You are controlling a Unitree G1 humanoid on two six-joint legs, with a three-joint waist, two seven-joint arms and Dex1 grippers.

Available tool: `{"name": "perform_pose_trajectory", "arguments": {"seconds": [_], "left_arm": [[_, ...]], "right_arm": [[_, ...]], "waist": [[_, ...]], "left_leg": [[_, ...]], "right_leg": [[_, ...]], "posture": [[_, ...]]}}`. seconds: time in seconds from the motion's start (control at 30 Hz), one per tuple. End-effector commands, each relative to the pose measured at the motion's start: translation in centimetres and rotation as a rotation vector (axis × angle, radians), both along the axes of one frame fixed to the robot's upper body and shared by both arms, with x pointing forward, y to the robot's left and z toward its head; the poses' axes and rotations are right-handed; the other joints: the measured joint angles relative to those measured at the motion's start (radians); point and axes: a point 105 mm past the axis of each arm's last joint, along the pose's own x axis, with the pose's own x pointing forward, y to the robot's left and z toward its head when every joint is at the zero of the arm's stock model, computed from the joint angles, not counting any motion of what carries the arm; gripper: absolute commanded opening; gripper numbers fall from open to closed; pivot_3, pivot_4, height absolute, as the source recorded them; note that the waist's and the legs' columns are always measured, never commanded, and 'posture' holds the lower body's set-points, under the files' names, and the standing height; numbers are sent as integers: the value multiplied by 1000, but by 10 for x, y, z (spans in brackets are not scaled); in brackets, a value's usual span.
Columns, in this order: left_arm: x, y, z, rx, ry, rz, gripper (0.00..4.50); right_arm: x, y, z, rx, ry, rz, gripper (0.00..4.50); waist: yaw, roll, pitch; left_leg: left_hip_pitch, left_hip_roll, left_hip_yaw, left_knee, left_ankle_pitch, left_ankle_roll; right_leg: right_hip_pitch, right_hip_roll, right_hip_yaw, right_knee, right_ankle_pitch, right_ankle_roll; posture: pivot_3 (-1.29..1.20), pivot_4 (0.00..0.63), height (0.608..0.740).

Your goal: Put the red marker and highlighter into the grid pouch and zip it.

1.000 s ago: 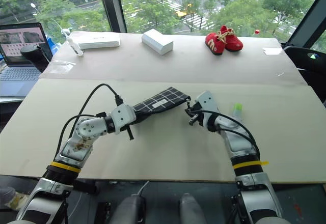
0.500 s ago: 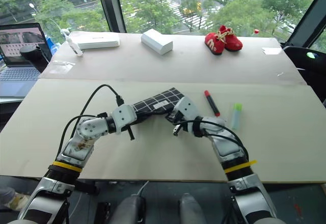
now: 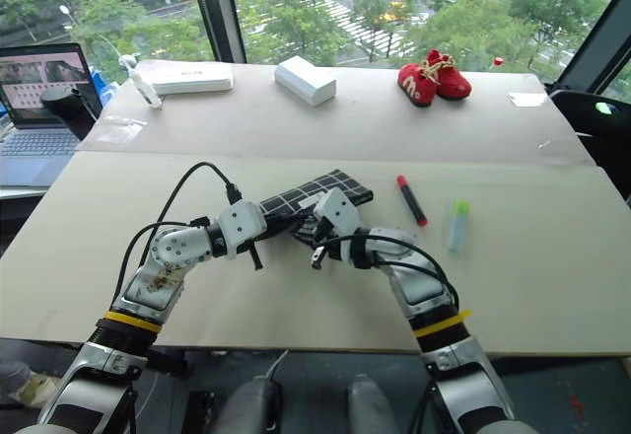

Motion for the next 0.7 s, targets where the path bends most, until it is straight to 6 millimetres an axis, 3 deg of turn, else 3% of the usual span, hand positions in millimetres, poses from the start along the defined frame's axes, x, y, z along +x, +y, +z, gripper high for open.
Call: {"name": "perform_pose_trajectory", "arguments": {"seconds": [0.03,0.1,0.2,0.3,0.33,0.5,0.6,0.7], "left_arm": [[1,-8,14,-21,-58,-22,0],[1,-8,14,-22,-58,-23,0],[0,-9,14,-25,-58,-23,0],[-1,-11,14,-29,-58,-26,0],[-1,-11,14,-29,-58,-27,0],[-3,-11,13,-36,-56,-31,0],[-4,-10,12,-36,-53,-32,0],[-4,-10,11,-38,-51,-33,0]], "right_arm": [[-1,6,15,23,-50,13,365],[6,-1,13,10,-46,-36,735],[14,-20,12,-4,-18,-103,1720],[6,-39,13,7,64,-90,2762],[1,-43,13,9,85,-78,2762],[-63,-91,30,3,141,76,2762],[-57,-131,32,-90,70,-106,2762],[-30,-172,44,-124,-23,-390,2762]], "waist": [[-1,0,0],[-1,0,0],[-1,0,0],[3,0,0],[5,0,0],[17,0,0],[16,0,0],[8,0,0]], "left_leg": [[0,0,0,0,0,0],[0,0,0,0,0,0],[0,0,0,0,0,0],[0,0,0,0,0,0],[0,0,0,0,0,0],[-5,0,-2,0,0,0],[-8,-1,-1,0,0,0],[-7,0,-1,2,0,0]], "right_leg": [[0,0,0,0,0,0],[0,0,0,0,0,0],[0,0,0,0,0,0],[0,0,0,0,0,0],[0,0,0,0,0,0],[-3,0,-1,-2,0,0],[-6,0,0,-1,0,0],[-6,0,1,1,0,0]], "posture": [[0,150,729],[0,150,729],[0,150,729],[0,150,729],[0,150,729],[0,150,729],[0,150,729],[0,150,729]]}}
